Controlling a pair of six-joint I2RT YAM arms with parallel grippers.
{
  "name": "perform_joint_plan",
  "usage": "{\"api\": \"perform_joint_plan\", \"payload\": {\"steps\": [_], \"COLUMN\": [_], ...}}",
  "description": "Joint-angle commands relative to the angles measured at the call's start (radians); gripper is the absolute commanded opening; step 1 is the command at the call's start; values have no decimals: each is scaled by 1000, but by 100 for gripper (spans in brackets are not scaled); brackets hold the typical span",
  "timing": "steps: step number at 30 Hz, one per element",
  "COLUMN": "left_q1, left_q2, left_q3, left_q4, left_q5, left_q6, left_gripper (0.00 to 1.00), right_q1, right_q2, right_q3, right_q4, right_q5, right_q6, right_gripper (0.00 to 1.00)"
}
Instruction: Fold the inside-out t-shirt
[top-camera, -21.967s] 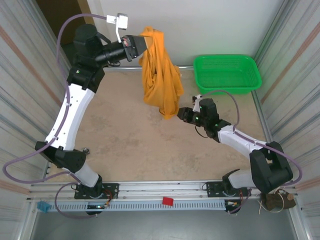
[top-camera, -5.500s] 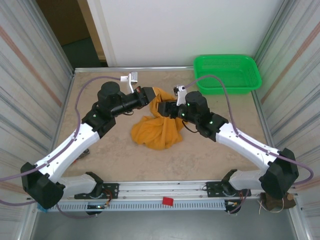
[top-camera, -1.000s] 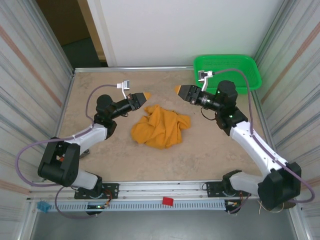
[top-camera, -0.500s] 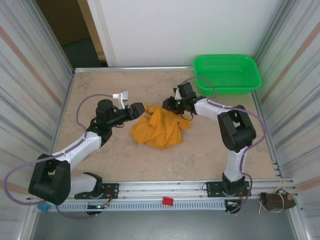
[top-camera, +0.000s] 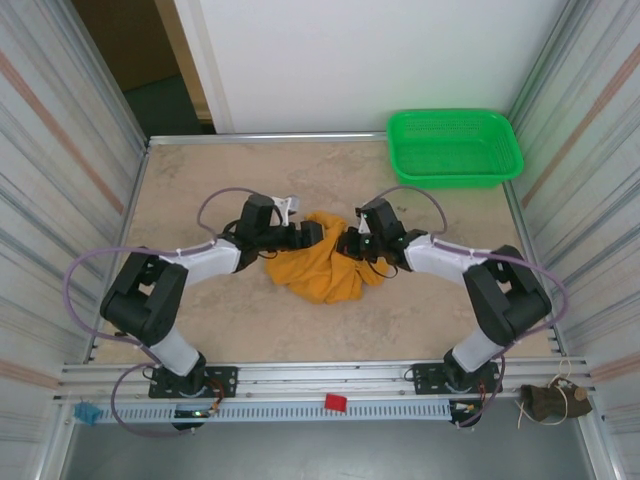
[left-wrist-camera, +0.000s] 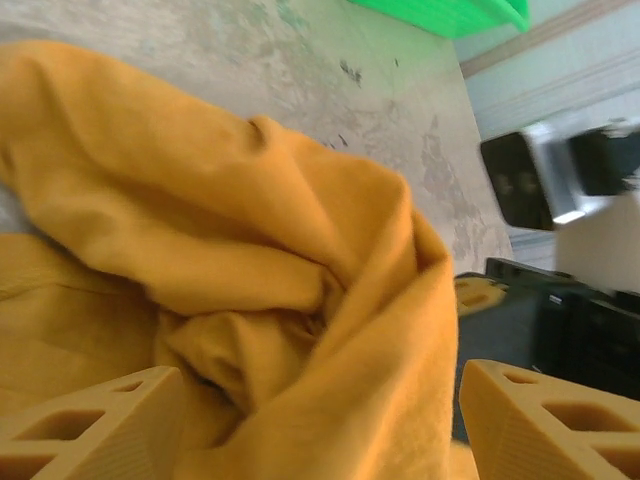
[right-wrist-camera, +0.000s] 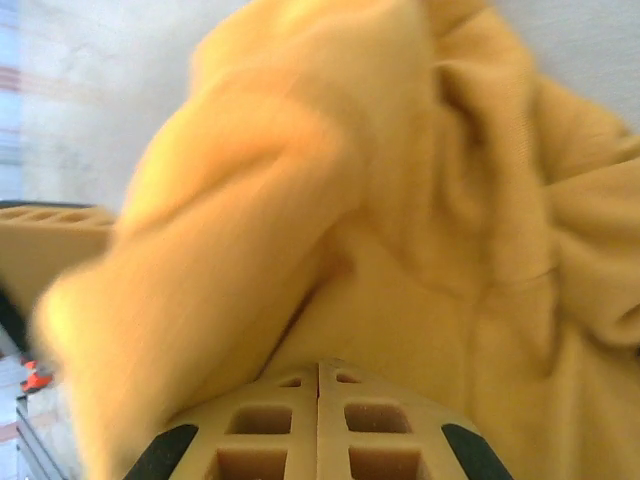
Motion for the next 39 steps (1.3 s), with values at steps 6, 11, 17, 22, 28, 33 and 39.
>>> {"api": "perform_joint_plan", "payload": {"steps": [6, 11, 17, 22, 28, 33, 39], "left_q1": [-130, -224, -279, -300, -245, -231, -177], "left_q2": [-162, -39, 249, 429, 509, 130, -255], "left_q3": [72, 325, 702, 881, 893, 485, 29], "left_q4": [-237, -541, -878, -1057, -1069, -539, 90], "left_q5": [-228, -494, -703, -724, -615, -436, -113], "left_q6": [226, 390, 434, 418, 386, 444, 380], "left_gripper": [76, 77, 99, 99, 51, 0, 0], "right_q1": [-33, -224, -322, -334, -333, -317, -322], "right_q2": [-287, -413, -445, -425, -380, -357, -365], "right_q3": [-70, -38, -22, -30, -34, -57, -96], "right_q4": [-177, -320, -371, -335, -283, -198, -34], "right_q5": [235, 195, 163, 132, 66, -43, -168], "right_q6": [8, -56, -97, -83, -63, -51, 8], "right_gripper": [60, 63, 65, 65, 65, 65, 74]}}
